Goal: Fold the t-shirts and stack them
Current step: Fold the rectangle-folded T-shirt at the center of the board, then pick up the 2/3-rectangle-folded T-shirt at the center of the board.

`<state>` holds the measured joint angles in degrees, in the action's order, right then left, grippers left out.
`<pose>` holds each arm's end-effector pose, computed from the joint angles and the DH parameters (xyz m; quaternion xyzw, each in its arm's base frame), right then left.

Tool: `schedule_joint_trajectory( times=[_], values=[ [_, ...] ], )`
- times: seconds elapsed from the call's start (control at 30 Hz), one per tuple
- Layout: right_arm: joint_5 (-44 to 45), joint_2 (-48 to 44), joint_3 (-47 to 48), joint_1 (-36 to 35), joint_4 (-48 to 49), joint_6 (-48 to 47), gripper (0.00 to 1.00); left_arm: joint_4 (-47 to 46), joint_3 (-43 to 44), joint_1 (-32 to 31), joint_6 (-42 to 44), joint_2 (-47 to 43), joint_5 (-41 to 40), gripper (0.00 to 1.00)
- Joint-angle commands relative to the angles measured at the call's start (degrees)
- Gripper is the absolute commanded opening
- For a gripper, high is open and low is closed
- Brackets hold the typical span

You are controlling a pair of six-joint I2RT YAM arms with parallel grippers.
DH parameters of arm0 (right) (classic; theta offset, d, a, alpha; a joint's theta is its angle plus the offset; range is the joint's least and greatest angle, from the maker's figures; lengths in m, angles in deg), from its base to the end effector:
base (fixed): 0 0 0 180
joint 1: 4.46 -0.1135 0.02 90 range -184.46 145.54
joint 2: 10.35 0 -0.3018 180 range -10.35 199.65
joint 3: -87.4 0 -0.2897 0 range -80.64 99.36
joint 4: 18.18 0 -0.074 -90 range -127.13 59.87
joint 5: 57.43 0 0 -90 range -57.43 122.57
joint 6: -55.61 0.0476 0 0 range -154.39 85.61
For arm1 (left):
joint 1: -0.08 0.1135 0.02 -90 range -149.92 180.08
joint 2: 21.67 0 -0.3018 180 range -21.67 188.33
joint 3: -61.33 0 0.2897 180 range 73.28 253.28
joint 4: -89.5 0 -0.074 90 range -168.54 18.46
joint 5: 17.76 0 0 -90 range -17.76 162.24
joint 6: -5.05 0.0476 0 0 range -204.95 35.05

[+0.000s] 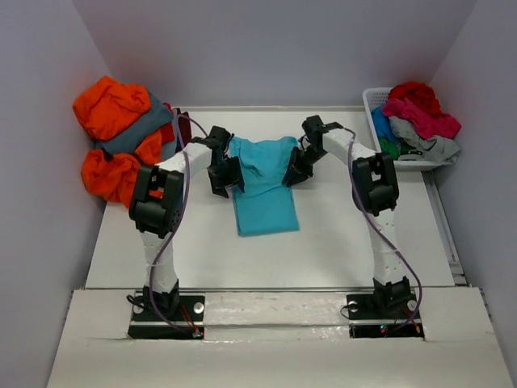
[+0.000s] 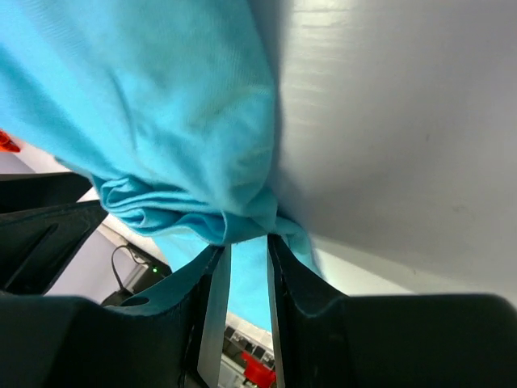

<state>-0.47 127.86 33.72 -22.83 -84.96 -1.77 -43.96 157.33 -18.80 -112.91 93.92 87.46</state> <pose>0.5146 0.1982 0.1432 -0.0905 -0.9502 -0.2961 0.0364 0.4424 -0.1645 0.1789 -0.0495 0.9689 -0.2004 0.1366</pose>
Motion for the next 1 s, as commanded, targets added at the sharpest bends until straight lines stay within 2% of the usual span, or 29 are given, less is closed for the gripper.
schedule_joint_trajectory(
  times=[0.0, 0.13, 0.3, 0.53, 0.73, 0.97],
  values=[
    [1.66, -7.07, -0.54, 0.53, 0.25, -1.42, 0.31, 2.94, 0.86, 0.33, 1.69, -6.42, -2.48, 0.68],
    [2.36, -13.04, -4.66, 0.53, 0.42, -2.73, 0.36, 3.9, -2.13, 0.33, 2.04, -11.86, -4.76, 0.68],
    [0.34, -19.27, -11.52, 0.53, 1.56, -2.13, 0.38, 4.0, -7.14, -1.42, 1.6, -17.41, -2.92, 0.68],
    [-1.33, -26.58, -29.44, 0.53, 7.97, -2.12, 0.39, 0.14, -21.53, -5.56, -1.3, -24.88, 1.47, 0.68],
    [-5.45, -29.49, -42.01, 0.53, 15.26, -0.37, 0.42, -2.86, -29.11, -6.88, -2.79, -27.34, 3.67, 0.69],
    [-6.16, -31.69, -47.91, 0.53, 18.35, -0.01, 0.49, -5.32, -32.2, -6.88, -3.76, -27.88, 5.69, 0.71]
  ],
)
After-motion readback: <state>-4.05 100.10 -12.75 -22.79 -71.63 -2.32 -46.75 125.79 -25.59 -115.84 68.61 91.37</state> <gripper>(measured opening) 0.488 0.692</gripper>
